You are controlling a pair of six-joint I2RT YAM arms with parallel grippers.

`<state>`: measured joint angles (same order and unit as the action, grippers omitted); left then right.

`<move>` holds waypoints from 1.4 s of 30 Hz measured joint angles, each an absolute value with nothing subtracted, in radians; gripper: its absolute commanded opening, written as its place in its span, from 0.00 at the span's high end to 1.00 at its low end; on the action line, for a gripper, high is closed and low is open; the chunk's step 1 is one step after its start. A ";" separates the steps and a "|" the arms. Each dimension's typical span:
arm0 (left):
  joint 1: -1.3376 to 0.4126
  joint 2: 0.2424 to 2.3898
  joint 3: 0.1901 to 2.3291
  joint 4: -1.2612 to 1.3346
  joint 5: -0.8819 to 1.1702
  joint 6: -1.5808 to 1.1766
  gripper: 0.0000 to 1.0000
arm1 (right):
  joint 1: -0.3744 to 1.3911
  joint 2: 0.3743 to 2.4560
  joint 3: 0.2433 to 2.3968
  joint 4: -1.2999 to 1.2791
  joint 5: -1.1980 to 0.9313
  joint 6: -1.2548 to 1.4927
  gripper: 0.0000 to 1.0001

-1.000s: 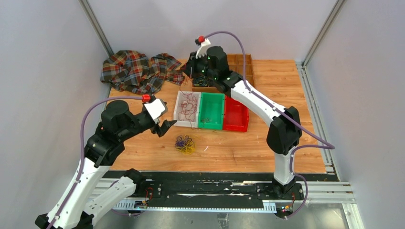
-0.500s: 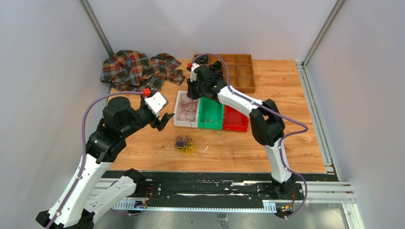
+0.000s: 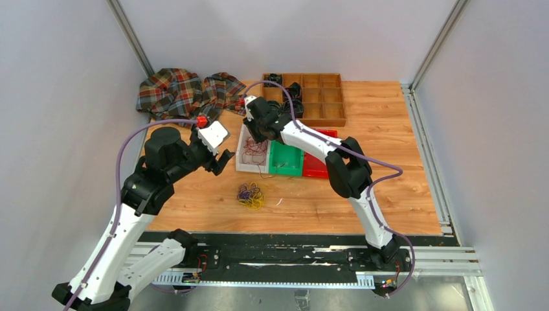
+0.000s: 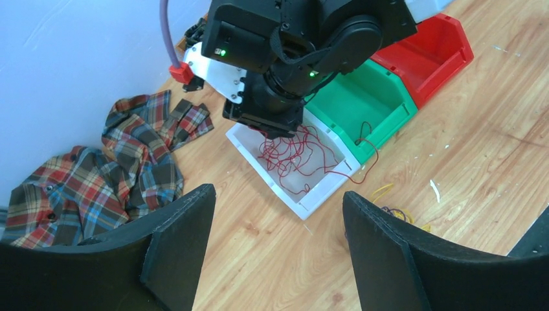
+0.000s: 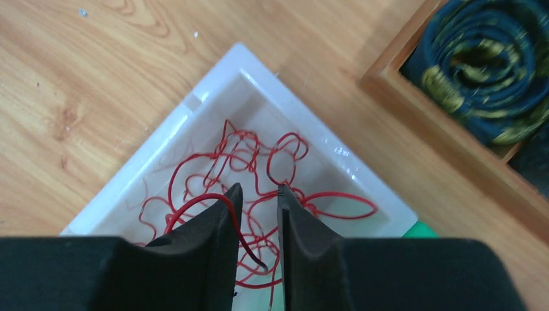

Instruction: Untangle the cables

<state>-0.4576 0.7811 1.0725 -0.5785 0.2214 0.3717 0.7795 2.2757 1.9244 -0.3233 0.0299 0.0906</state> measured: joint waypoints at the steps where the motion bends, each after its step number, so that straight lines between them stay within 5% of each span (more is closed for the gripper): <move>1: -0.457 0.781 1.073 -0.581 0.223 0.372 0.24 | 0.783 2.282 1.938 -0.324 0.043 0.086 0.66; 15: -0.426 0.779 1.121 -0.600 0.242 0.386 0.23 | 0.817 2.372 2.056 -0.405 0.120 0.058 0.30; 31: -0.393 0.834 1.182 -0.643 0.288 0.408 0.23 | 0.810 2.029 1.890 -0.423 -0.052 0.070 0.28; 42: -0.300 1.018 1.116 -0.640 0.360 0.437 0.26 | 0.808 1.709 1.349 -0.372 -0.052 0.202 0.36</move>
